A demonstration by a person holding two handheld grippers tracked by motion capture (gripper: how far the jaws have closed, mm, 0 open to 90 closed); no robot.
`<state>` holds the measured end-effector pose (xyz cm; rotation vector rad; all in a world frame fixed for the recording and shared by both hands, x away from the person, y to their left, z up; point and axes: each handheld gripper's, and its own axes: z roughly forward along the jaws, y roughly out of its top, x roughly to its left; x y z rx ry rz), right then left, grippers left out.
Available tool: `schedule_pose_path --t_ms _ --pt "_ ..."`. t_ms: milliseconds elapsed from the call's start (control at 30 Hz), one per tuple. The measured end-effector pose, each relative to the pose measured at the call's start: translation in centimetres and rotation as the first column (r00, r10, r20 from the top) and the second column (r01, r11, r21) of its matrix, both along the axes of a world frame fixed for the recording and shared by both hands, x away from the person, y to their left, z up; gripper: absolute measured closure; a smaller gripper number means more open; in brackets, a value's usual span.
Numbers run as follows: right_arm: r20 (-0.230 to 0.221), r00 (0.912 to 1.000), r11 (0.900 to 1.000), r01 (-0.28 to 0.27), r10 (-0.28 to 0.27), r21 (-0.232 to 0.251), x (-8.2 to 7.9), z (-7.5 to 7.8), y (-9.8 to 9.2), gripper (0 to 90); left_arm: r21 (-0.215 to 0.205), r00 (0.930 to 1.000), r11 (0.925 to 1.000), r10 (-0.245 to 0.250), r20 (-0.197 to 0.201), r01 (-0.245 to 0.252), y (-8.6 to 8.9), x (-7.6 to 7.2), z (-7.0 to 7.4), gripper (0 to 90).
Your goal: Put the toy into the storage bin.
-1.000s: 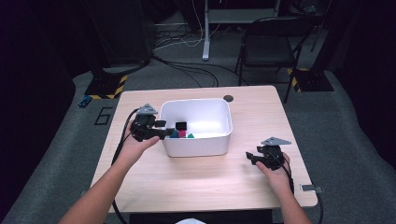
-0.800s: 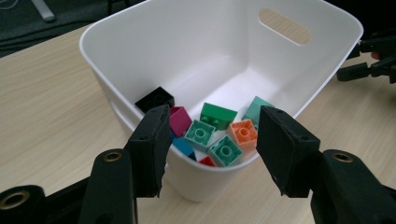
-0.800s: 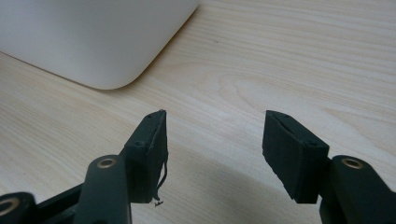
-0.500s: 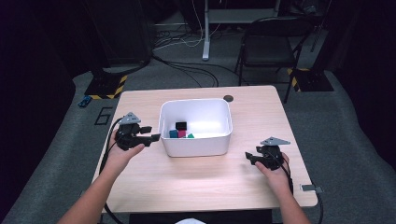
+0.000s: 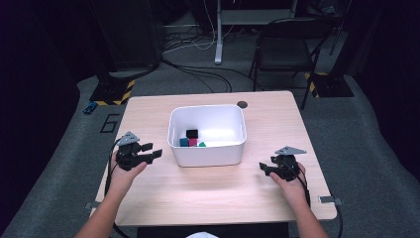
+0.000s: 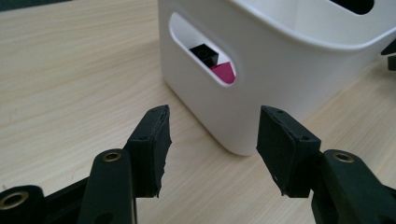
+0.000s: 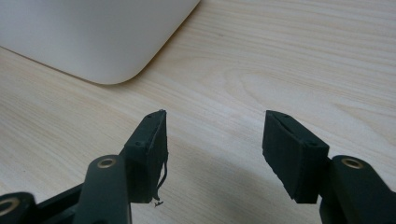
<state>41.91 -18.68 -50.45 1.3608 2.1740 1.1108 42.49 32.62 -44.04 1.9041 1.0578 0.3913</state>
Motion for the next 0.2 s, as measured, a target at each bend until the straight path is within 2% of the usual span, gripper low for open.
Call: schedule_pose_path --t_ms 200 --pt "-0.011 0.9999 1.000 -0.002 0.002 0.001 0.0 -0.2 0.3 39.8 0.003 0.9991 0.9996 0.028 -0.031 -0.028 0.7 0.1 -1.8 43.1"
